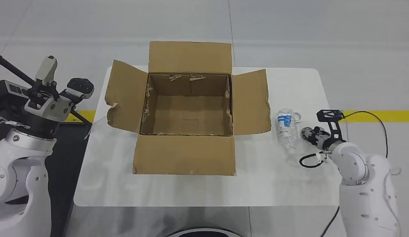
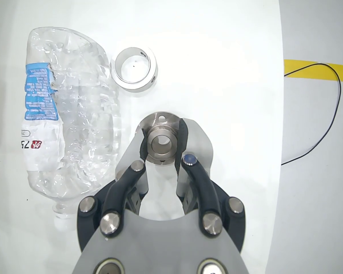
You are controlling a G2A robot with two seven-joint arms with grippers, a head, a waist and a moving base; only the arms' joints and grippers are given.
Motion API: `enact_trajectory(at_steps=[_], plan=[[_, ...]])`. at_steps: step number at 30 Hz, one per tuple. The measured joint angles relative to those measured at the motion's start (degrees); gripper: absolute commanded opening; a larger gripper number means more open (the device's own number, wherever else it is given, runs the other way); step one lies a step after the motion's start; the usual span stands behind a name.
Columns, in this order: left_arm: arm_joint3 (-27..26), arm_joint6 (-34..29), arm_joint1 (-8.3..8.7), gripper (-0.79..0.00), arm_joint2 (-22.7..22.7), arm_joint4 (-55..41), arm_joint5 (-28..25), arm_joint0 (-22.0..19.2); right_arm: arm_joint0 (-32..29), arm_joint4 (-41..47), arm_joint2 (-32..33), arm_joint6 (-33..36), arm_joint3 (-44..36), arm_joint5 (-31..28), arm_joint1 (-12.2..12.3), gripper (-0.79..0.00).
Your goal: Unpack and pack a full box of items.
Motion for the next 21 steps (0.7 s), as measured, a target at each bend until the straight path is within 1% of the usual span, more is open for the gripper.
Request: enact_trajectory(at_steps=[1,2,4,7,9,10,11,12,13,18,21], plan=[[0.0,0.0,0.0,0.0,0.0,0.0,0.0,0.0,-0.1,0.1,0.0,0.0,0.0,0.1,0.1,-0.56],[0.0,0.0,0.0,0.0,0.0,0.0,0.0,0.0,-0.1,0.2,0.0,0.0,-0.1,0.1,0.1,-0.493],[0.0,0.0,0.0,0.0,0.0,0.0,0.0,0.0,-0.3,0.4,0.1,0.1,-0.1,0.2,0.3,-0.462],[0.0,0.0,0.0,0.0,0.0,0.0,0.0,0.0,-0.6,0.9,0.5,0.2,-0.7,0.3,0.6,-0.449],[0.0,0.0,0.0,0.0,0.0,0.0,0.0,0.0,-0.8,1.2,0.7,0.4,-1.6,0.6,0.7,-0.413],[0.0,0.0,0.0,0.0,0.0,0.0,0.0,0.0,-0.9,1.3,0.7,0.4,-2.1,0.7,0.8,-0.363],[0.0,0.0,0.0,0.0,0.0,0.0,0.0,0.0,-1.0,1.4,0.8,0.5,-2.5,0.8,0.8,-0.243],[0.0,0.0,0.0,0.0,0.0,0.0,0.0,0.0,-1.1,1.6,0.9,0.3,-3.1,0.8,0.9,-0.077],[0.0,0.0,0.0,0.0,0.0,0.0,0.0,0.0,-1.3,2.1,1.1,-0.1,-3.7,0.8,1.0,0.0],[0.0,0.0,0.0,0.0,0.0,0.0,0.0,0.0,-2.8,9.5,1.3,-3.1,-8.2,-1.7,1.0,0.0],[0.0,0.0,0.0,0.0,0.0,0.0,0.0,0.0,-3.0,11.4,0.1,-2.0,-9.5,-2.5,1.2,0.0]])
